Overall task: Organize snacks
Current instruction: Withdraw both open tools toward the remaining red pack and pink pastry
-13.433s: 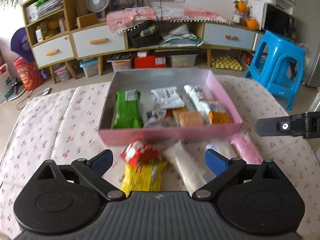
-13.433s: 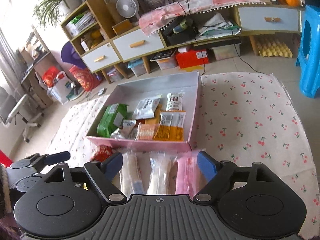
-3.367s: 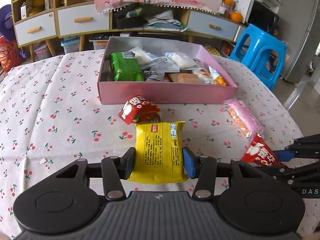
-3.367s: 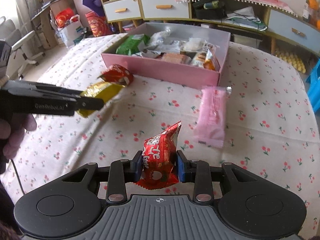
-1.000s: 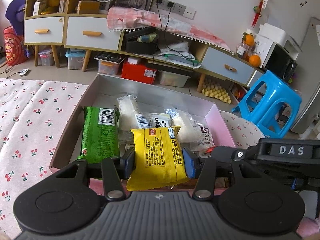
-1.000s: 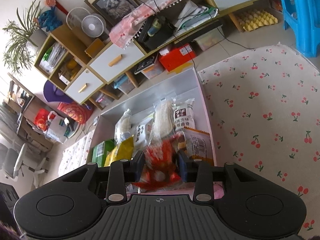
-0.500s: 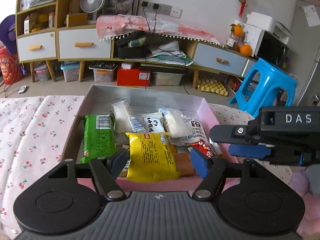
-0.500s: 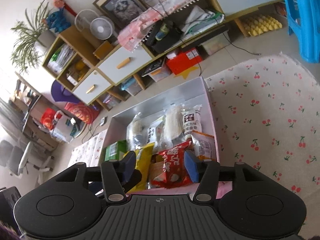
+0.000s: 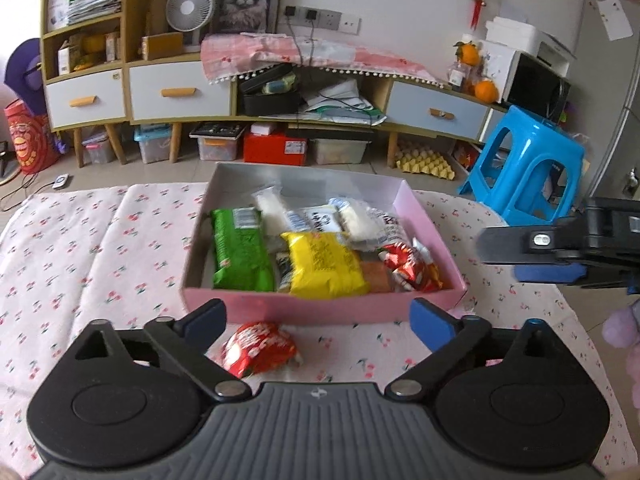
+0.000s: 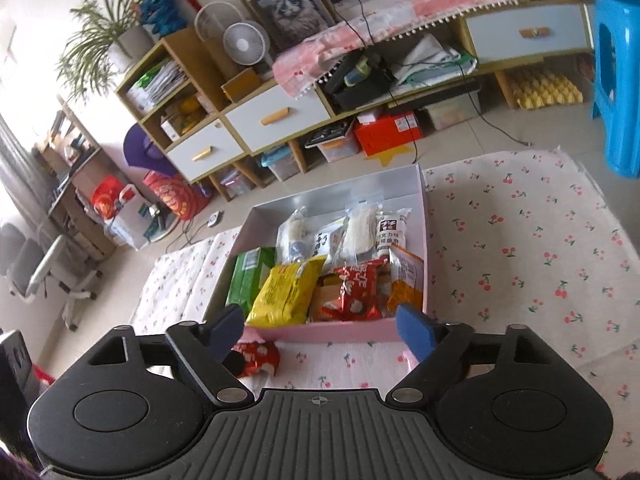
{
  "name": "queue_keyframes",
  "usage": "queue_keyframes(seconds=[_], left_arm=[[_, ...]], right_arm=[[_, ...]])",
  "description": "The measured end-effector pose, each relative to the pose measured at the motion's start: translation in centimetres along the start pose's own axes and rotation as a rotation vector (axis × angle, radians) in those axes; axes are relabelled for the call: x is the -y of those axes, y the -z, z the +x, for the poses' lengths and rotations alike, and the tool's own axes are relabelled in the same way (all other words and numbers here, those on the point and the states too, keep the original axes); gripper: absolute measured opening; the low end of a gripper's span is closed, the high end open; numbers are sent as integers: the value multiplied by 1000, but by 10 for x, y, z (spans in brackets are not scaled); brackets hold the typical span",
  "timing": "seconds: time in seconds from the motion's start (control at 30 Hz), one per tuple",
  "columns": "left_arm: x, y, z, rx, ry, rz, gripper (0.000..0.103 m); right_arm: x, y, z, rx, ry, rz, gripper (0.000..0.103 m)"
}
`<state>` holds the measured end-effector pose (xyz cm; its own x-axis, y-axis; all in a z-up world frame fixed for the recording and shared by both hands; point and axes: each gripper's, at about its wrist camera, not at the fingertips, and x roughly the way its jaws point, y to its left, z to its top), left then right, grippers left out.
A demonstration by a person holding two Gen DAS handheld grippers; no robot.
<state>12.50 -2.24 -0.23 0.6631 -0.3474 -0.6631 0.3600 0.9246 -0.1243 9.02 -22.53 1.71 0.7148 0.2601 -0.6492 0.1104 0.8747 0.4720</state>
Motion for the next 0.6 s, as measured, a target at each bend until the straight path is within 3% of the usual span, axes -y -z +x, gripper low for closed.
queue_keyframes(seconds=[0.6], left_arm=[[-32,36,-24,-70,-150,57,103]], right_arm=[[-7,53,-29,-31,164,-226,92]])
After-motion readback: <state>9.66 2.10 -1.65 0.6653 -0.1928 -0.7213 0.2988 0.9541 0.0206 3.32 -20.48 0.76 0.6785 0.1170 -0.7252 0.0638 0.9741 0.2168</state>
